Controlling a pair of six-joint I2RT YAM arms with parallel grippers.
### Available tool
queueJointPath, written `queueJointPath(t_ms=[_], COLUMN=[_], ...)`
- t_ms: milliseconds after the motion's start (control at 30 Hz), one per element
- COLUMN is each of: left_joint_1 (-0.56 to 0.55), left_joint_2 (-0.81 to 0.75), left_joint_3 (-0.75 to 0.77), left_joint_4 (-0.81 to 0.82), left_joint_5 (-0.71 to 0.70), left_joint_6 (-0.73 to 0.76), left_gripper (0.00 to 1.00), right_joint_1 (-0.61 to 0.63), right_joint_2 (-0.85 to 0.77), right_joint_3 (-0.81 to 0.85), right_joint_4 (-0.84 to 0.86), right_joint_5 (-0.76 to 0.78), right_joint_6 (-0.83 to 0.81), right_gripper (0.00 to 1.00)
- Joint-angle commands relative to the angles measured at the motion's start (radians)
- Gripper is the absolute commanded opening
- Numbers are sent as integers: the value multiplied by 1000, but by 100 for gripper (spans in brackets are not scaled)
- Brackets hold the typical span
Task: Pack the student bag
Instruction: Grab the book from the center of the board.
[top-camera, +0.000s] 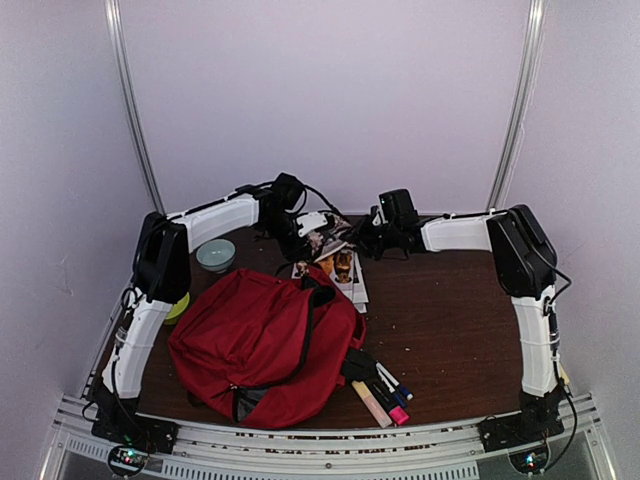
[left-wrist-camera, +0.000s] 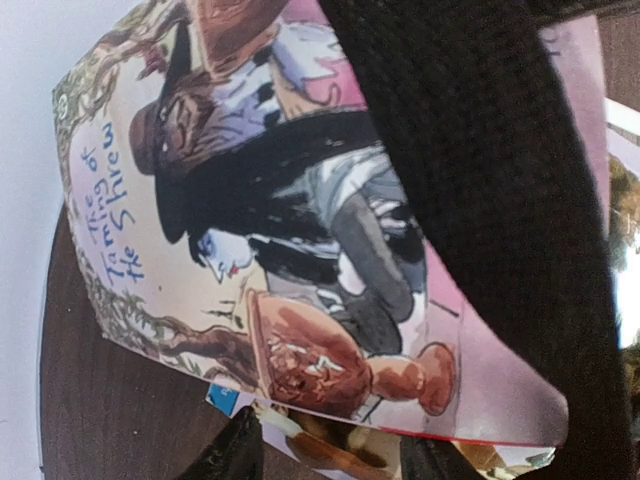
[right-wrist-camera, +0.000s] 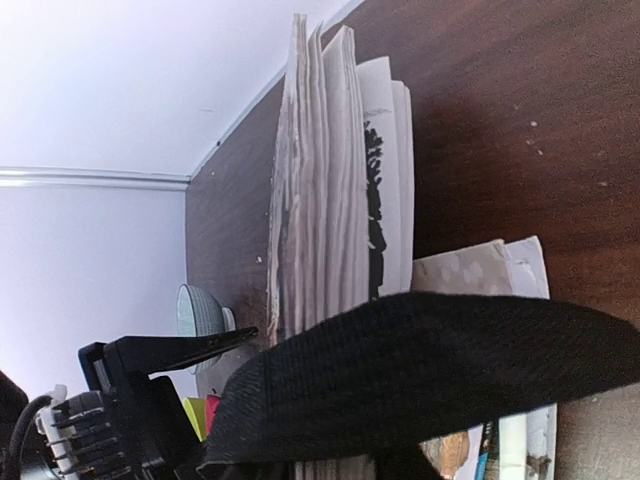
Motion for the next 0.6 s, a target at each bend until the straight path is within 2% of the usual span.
queueJointPath(t_ms=[0, 100, 133, 267, 400, 467, 567], left_joint_1=[-26, -29, -28, -18, 42, 51, 40], left_joint_2=[-35, -36, -37, -54, -158, -239, -380], left_joint_3=[-1, -3, -4, 9, -13, -79, -175], left_joint_4=[62, 62, 62, 41, 40, 67, 94], left_joint_5=[8, -1, -3, 16, 187, 163, 126], left_joint_6=[38, 41, 36, -2, -116, -151, -171], left_gripper=[50, 50, 50, 50, 50, 52, 58], right_joint_1=[12, 5, 3, -12, -52, -76, -119], right_joint_2=[41, 46, 42, -8, -136, -235, -353], right_joint_3=[-2, 2, 1, -27, -140, -186, -242], right_joint_4=[75, 86, 85, 59, 40, -7, -105], right_joint_5=[-43, -29, -24, -17, -5, 29, 93], right_joint_6=[52, 64, 58, 5, -81, -173, -293], right_gripper=[19, 1, 0, 0, 0, 0, 0])
